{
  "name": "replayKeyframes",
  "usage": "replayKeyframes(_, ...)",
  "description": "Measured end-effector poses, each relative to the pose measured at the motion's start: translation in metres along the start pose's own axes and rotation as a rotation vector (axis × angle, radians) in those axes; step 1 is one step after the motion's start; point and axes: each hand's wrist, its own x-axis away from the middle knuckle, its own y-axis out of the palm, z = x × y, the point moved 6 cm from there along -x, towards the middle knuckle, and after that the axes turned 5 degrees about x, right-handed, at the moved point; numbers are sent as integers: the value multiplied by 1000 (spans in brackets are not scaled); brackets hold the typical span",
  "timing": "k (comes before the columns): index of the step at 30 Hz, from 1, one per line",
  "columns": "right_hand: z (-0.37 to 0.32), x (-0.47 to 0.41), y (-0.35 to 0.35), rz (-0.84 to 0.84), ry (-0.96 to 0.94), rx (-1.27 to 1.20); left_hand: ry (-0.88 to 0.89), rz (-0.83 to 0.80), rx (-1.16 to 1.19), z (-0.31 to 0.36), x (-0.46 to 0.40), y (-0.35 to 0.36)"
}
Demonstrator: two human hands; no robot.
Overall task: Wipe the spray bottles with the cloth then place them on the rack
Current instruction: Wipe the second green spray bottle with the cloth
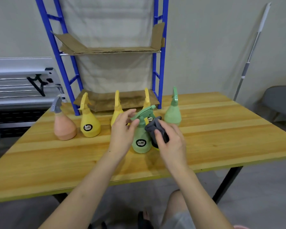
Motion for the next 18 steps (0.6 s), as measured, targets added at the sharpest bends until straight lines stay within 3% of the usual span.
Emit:
replayKeyframes(2, 1, -3, 1, 1, -19, 23, -123, -109, 139, -15, 6, 9)
replayKeyframes(5, -4, -12, 1, 29, -93, 63, -133, -209, 84, -30, 12, 21)
replayKeyframes(11, -23, -28, 16, -23, -270, 224, -95, -210, 32, -40, 11, 23)
replayKeyframes(18, -9, -15, 38, -127, -213, 172, -24, -268, -95, -42, 9, 26)
